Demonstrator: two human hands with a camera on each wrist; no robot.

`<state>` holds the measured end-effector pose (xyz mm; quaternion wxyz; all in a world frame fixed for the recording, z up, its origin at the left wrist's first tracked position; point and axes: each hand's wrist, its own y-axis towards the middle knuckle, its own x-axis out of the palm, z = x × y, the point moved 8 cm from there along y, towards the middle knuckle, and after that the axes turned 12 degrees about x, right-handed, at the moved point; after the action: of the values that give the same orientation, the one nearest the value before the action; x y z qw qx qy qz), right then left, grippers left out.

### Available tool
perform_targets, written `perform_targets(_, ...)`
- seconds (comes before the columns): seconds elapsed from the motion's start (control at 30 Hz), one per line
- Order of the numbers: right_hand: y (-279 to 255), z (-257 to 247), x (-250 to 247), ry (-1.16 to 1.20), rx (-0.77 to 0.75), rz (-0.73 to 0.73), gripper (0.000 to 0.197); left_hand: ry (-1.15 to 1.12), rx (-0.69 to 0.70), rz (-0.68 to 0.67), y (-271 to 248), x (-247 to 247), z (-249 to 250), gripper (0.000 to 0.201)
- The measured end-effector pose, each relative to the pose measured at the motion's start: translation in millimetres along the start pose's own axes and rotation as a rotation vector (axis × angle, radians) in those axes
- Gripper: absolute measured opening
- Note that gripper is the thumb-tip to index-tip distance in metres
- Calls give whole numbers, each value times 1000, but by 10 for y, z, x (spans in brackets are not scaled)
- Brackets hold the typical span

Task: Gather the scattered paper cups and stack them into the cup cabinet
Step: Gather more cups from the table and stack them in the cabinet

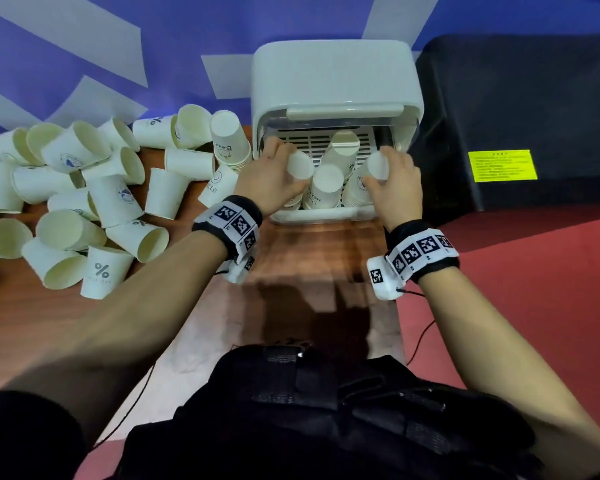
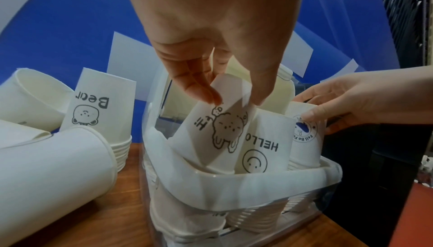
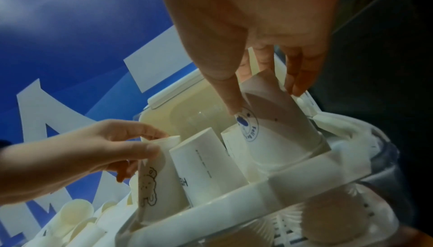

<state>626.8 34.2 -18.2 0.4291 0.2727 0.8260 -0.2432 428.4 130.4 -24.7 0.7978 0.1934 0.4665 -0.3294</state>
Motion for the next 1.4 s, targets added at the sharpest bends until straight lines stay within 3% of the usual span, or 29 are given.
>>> perform_targets(0.33,50,116,228,89,54,-76,63,-50,10,36,-46,97,-59,63)
perform_targets(0.6,82,154,213,122,67,-15,65,-211,-48,32,-160,144,-262,58)
perform_targets(0.77,213,88,225,148,37,12,68,-133,-40,29,-183,136,-256,59)
perform_targets(0.9,303,32,254,154,9,15,64,-137,-75,-86,-165,280,-295,63)
perform_targets(1.1,346,0,313,193,10,67,63,-47,-50,-81,-164,330,-302,57)
perform_targets(1.4,69,61,228,319,67,-59,90,-169,-57,-54,-230,332,-298,60)
